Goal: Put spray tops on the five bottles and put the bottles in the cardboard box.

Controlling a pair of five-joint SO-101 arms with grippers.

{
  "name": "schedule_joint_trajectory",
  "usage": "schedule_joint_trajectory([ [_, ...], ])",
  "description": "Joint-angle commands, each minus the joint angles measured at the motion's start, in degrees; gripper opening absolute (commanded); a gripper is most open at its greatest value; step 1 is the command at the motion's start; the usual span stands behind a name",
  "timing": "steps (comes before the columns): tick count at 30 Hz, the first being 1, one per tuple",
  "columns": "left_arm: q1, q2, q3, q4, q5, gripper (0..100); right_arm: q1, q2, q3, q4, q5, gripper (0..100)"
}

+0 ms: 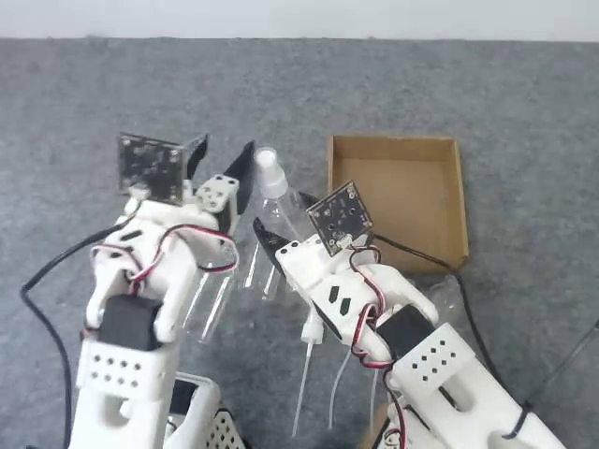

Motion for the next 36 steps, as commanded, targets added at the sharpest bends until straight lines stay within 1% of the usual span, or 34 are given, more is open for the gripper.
schedule_joint_trajectory([
  [1, 0.4, 3.5, -3.0, -2.9, -0.7, 18, -0.6, 0.0, -0.6, 1.2, -0.8, 0.6],
  [4, -4.3, 3.5, -4.9, -2.0, -0.7, 18, -0.1, -0.4, -1.1, 2.5, -0.8, 0.6],
  [6, -7.5, 1.4, -5.5, 1.5, -0.7, 19, 0.6, -0.4, -1.2, 2.1, -0.8, 0.6],
  [9, -10.4, -5.8, -3.3, 9.1, -0.7, 19, 1.5, 0.0, -3.6, 2.4, -0.9, 0.6],
  [11, -10.5, -11.5, 1.5, 10.1, -0.6, 19, 2.6, 0.3, -6.7, 2.7, -0.9, 0.6],
  [14, -8.4, -18.7, 9.9, 10.0, -1.8, 19, 5.1, 1.8, -12.0, 3.5, -0.8, 0.6],
  [17, -3.2, -23.6, 16.7, 10.0, -5.6, 19, 7.8, 6.8, -19.4, 6.0, -1.1, 0.6],
  [19, 0.8, -25.8, 19.6, 10.1, -6.5, 19, 8.4, 11.6, -24.6, 7.0, -1.1, 0.6],
  [22, 4.2, -28.2, 21.4, 10.5, -6.6, 26, 8.0, 18.4, -31.6, 9.4, -1.2, 0.6],
  [25, 4.8, -29.7, 23.3, 10.0, -5.7, 33, 6.5, 23.3, -36.1, 11.2, -1.2, 0.6],
  [27, 4.9, -30.0, 24.0, 8.8, -3.9, 35, 4.3, 25.1, -37.8, 13.3, -1.7, 0.6],
  [31, 4.6, -30.0, 27.2, 4.3, -3.3, 35, 0.6, 23.9, -38.8, 19.7, -3.8, 0.6],
  [36, 4.6, -30.0, 29.1, 2.2, -3.6, 35, 0.5, 17.1, -38.4, 25.6, -3.8, 0.6],
])
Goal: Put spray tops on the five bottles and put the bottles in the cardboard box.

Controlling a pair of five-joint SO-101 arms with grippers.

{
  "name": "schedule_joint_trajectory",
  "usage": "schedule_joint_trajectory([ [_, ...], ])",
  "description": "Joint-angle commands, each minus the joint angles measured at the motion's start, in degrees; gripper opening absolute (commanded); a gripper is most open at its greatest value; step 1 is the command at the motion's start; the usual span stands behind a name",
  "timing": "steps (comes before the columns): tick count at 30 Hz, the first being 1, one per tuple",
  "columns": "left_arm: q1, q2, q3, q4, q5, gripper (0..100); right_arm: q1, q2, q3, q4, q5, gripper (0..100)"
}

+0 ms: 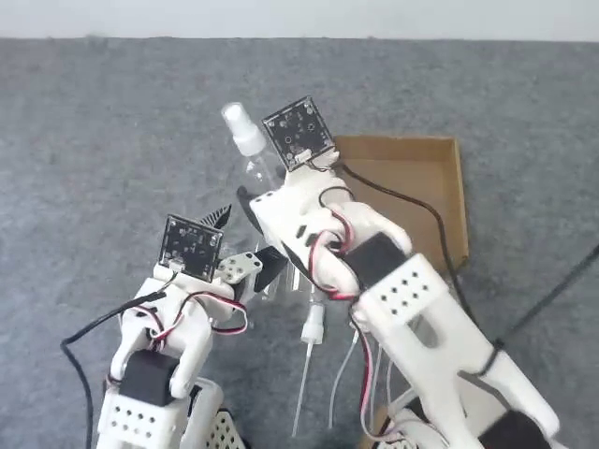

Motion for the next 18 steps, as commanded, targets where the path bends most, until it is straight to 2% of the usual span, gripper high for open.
schedule_joint_trajectory([
  [1, 0.0, -0.8, -0.1, -2.4, 0.2, 35, -0.3, -7.3, -4.1, 3.6, -0.7, 0.6],
  [14, 0.4, -0.8, 0.0, -2.2, -0.2, 35, 0.1, -11.0, -4.0, 11.9, -0.6, 0.6],
  [18, 0.4, -1.2, 0.8, -2.3, -0.3, 35, 6.0, -10.4, -4.7, 9.0, 0.0, 0.6],
])
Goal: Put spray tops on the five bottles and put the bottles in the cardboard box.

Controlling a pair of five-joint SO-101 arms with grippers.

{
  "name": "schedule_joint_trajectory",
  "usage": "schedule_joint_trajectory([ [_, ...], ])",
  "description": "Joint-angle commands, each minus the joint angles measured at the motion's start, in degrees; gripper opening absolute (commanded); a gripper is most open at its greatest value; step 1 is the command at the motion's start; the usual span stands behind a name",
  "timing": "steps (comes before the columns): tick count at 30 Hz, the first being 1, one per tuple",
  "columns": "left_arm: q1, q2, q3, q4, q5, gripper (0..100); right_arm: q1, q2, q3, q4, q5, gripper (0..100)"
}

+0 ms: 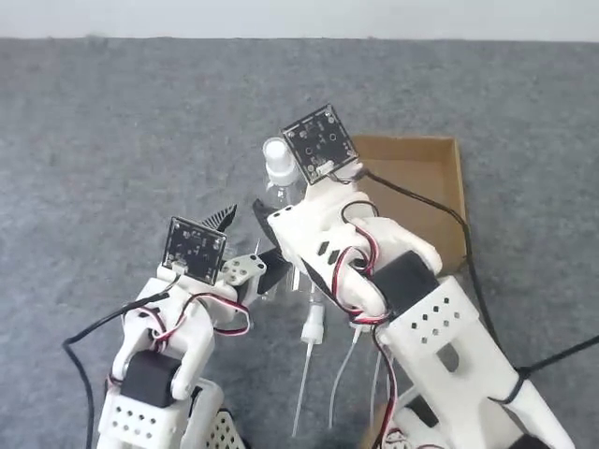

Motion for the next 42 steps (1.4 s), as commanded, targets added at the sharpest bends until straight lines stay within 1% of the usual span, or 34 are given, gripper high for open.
schedule_joint_trajectory([
  [1, -0.1, -1.2, 0.6, -1.7, -0.2, 35, 6.3, -2.2, -4.7, -2.6, 1.4, 0.6],
  [4, -0.1, -1.2, 0.7, -1.8, -0.3, 34, 11.6, 0.4, -5.1, -6.5, 5.0, 0.6],
  [9, -0.8, -1.2, 0.7, -1.8, -0.3, 26, 18.9, 10.7, -5.4, -15.1, 5.1, 0.6],
  [11, -2.5, -1.2, 0.7, -1.8, -0.2, 19, 20.4, 15.4, -5.4, -20.0, 5.1, 0.6],
  [15, -5.1, -1.2, 0.8, -2.8, 0.1, 0, 22.8, 23.5, -5.4, -29.1, 5.1, 0.6],
  [17, -5.1, -1.2, 2.0, -3.5, 0.1, 2, 24.0, 27.2, -5.4, -32.7, 5.1, 0.6],
  [20, -5.0, -1.2, 2.6, -4.8, 0.1, 1, 24.7, 32.4, -5.4, -37.1, 5.1, 0.6],
  [28, -5.0, -1.2, 2.9, -5.0, 0.1, 1, 24.6, 42.5, -5.5, -47.1, 5.2, 0.6],
  [32, -5.0, -1.2, 2.9, -5.0, 0.1, 1, 24.4, 45.6, -5.5, -49.0, 5.2, 0.6],
  [42, -5.0, -1.2, 2.9, -4.9, 0.1, 1, 24.2, 49.5, -7.3, -48.4, 5.3, 0.7],
])
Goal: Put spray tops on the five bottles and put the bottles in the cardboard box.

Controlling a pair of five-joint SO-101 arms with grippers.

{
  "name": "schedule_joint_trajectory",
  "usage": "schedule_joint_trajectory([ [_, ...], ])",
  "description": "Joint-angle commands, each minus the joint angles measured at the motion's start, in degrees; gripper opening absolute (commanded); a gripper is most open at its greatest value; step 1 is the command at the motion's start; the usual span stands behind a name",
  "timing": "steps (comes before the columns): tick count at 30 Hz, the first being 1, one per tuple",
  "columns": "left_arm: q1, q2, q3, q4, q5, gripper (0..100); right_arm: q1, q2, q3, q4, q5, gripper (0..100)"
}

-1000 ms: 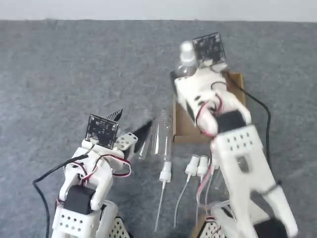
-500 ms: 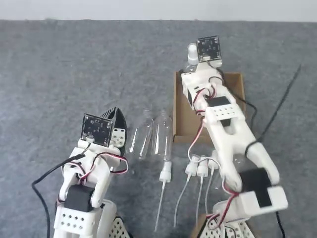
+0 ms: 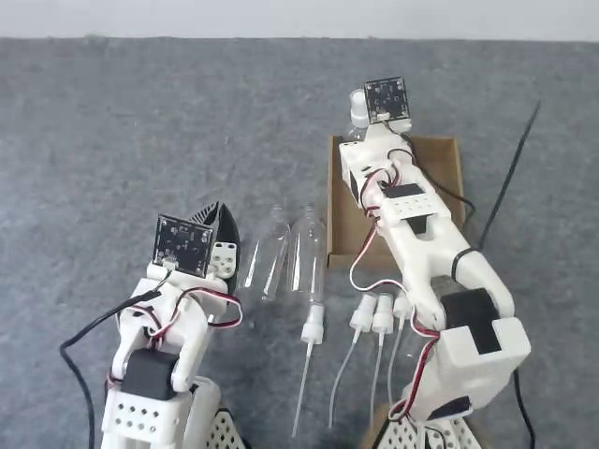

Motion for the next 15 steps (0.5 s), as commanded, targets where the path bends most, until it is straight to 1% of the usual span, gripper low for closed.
schedule_joint_trajectory([
  [1, -0.2, -0.9, -0.6, -1.7, 0.2, 1, 0.3, -0.7, -3.3, -1.1, 1.3, 0.7],
  [15, -0.2, -0.9, -0.1, -1.8, 0.2, 1, 0.2, -0.8, -3.3, -1.0, 1.5, 1.3],
])
